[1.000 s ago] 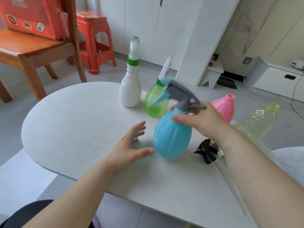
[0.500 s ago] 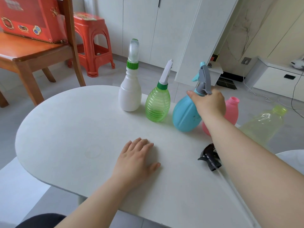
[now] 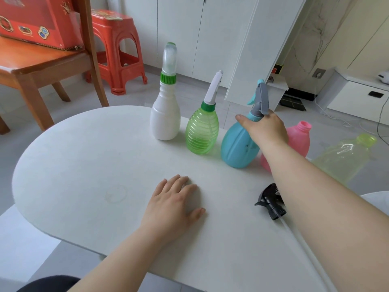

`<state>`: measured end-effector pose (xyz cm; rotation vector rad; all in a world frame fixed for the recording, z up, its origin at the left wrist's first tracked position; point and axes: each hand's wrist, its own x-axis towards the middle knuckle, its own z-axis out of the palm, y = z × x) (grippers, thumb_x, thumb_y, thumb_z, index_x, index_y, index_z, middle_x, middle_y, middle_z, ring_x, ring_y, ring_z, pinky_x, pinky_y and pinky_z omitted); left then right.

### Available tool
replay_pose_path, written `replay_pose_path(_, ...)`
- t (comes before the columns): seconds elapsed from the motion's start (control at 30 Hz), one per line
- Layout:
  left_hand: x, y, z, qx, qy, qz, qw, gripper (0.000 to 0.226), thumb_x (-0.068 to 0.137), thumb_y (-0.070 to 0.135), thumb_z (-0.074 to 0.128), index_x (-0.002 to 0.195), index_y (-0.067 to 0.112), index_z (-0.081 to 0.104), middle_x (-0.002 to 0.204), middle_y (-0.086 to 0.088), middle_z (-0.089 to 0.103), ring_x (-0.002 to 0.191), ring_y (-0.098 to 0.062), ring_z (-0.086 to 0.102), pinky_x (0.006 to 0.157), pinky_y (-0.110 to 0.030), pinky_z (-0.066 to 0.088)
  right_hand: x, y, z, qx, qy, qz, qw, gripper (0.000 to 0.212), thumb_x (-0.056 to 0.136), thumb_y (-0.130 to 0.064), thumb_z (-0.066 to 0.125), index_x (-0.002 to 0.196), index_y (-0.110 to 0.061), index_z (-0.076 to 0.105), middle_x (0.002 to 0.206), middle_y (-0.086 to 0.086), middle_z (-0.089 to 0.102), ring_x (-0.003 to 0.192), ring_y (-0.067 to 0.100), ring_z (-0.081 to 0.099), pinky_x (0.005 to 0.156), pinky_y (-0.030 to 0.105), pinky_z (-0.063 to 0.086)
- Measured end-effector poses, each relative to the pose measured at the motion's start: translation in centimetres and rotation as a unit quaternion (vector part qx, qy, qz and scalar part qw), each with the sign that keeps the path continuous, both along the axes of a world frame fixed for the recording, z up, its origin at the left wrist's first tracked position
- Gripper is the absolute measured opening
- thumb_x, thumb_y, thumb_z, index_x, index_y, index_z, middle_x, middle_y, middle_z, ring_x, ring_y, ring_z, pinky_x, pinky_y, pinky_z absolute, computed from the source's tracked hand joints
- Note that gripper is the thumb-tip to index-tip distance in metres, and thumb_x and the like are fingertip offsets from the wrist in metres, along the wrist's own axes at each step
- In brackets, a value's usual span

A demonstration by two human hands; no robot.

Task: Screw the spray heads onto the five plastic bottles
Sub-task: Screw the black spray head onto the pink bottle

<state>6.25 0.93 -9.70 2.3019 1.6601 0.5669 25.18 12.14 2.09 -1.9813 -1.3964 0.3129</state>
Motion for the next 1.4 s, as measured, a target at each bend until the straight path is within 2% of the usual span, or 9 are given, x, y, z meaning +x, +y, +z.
replay_pose_path(0.17, 0.1, -0.1, 0.0, -0.002, -0.008, 0.0, 1.0, 0.06, 0.08, 0.059, 0.042, 0.132, 0.032, 0.031, 0.148, 0.009, 0.026, 0.139, -0.008, 0.012, 0.112, -0.027, 0.0, 1.6, -1.7, 0.9, -0.011, 0.017, 0.007, 1.0, 0.065, 0.074, -0.056, 0.057, 0.121, -0.013, 0.044, 0.117, 0.005, 0.056, 0.104, 0.025, 0.054, 0.077, 0.031, 0.037)
replay_pose_path(0.3, 0.0, -0.1, 0.2, -0.007, -0.006, 0.001, 1.0, 0.06, 0.08, 0.058, 0.044, 0.132, 0.031, 0.033, 0.148, 0.008, 0.027, 0.139, -0.009, 0.014, 0.113, -0.027, 0.002, 4.4, -4.8, 1.2, 0.016, 0.068, 0.01, 0.997, 0.032, 0.077, -0.046, 0.058, 0.09, -0.017, 0.057, 0.1, 0.004, 0.062, 0.085, 0.019, 0.05, 0.073, 0.028, 0.034)
replay_pose_path(0.57, 0.3, -0.9, 0.7, 0.003, 0.003, 0.01, 1.0, 0.054, 0.082, 0.053, 0.047, 0.129, 0.029, 0.039, 0.144, 0.01, 0.035, 0.137, -0.009, 0.022, 0.113, -0.027, 0.008, 6.1, -11.7, -1.9, -0.278, -0.116, 0.115, 0.947, 0.027, 0.072, -0.035, 0.066, 0.056, -0.021, 0.05, 0.065, -0.003, 0.055, 0.069, 0.018, 0.052, 0.056, 0.027, 0.035)
replay_pose_path(0.7, 0.4, -1.2, 1.0, 0.004, 0.004, 0.007, 1.0, 0.052, 0.084, 0.049, 0.048, 0.13, 0.026, 0.039, 0.142, 0.01, 0.038, 0.136, -0.01, 0.025, 0.113, -0.029, 0.011, 5.4, -13.0, -3.3, -0.252, -0.307, 0.115, 0.911, 0.028, 0.072, -0.044, 0.057, 0.063, -0.022, 0.044, 0.071, -0.004, 0.052, 0.092, 0.021, 0.056, 0.065, 0.026, 0.029)
replay_pose_path(0.87, 0.5, -1.6, 1.3, 0.006, 0.007, 0.01, 1.0, 0.047, 0.085, 0.045, 0.049, 0.127, 0.025, 0.044, 0.141, 0.009, 0.04, 0.135, -0.011, 0.028, 0.112, -0.027, 0.012, 5.0, -13.3, -4.6, -0.213, -0.345, 0.09, 0.91, 0.025, 0.076, -0.038, 0.055, 0.091, -0.018, 0.058, 0.097, 0.002, 0.067, 0.097, 0.022, 0.057, 0.075, 0.029, 0.026)
replay_pose_path(0.97, 0.4, -1.9, 1.3, -0.001, -0.001, 0.01, 1.0, 0.045, 0.085, 0.042, 0.052, 0.125, 0.024, 0.047, 0.14, 0.008, 0.042, 0.134, -0.012, 0.03, 0.112, -0.027, 0.013, 5.8, -13.4, -4.1, -0.223, -0.198, 0.076, 0.951, 0.024, 0.074, -0.034, 0.06, 0.093, -0.019, 0.061, 0.093, 0.003, 0.065, 0.09, 0.023, 0.059, 0.067, 0.026, 0.032)
replay_pose_path(1.07, 0.5, -2.0, 1.6, -0.012, -0.019, 0.024, 0.999, 0.04, 0.083, 0.035, 0.057, 0.12, 0.021, 0.052, 0.136, 0.005, 0.047, 0.131, -0.013, 0.036, 0.11, -0.027, 0.017, 6.9, -13.4, -2.9, -0.193, 0.044, 0.107, 0.974, 0.01, 0.073, -0.024, 0.066, 0.068, -0.016, 0.063, 0.068, 0.004, 0.056, 0.063, 0.019, 0.049, 0.054, 0.027, 0.031)
replay_pose_path(1.23, 3.8, -2.3, 3.8, -0.038, -0.146, 0.01, 0.989, 0.027, 0.083, 0.021, 0.06, 0.11, 0.018, 0.059, 0.116, 0.0, 0.061, 0.109, -0.018, 0.056, 0.084, -0.017, 0.033, 8.8, -13.9, -0.4, -0.113, 0.357, 0.132, 0.918, 0.005, 0.081, -0.006, 0.059, 0.077, -0.008, 0.062, 0.072, 0.014, 0.053, 0.04, 0.011, 0.039, 0.036, 0.012, 0.036)
replay_pose_path(1.4, 11.5, -0.4, 7.4, -0.038, -0.219, -0.088, 0.971, 0.04, 0.084, 0.018, 0.059, 0.122, 0.012, 0.05, 0.122, -0.008, 0.057, 0.107, -0.014, 0.052, 0.083, -0.009, 0.029, 11.9, -14.2, 1.4, -0.048, 0.421, 0.165, 0.89, 0.01, 0.082, -0.008, 0.054, 0.079, -0.014, 0.062, 0.064, 0.002, 0.065, 0.043, 0.006, 0.044, 0.038, 0.013, 0.035)
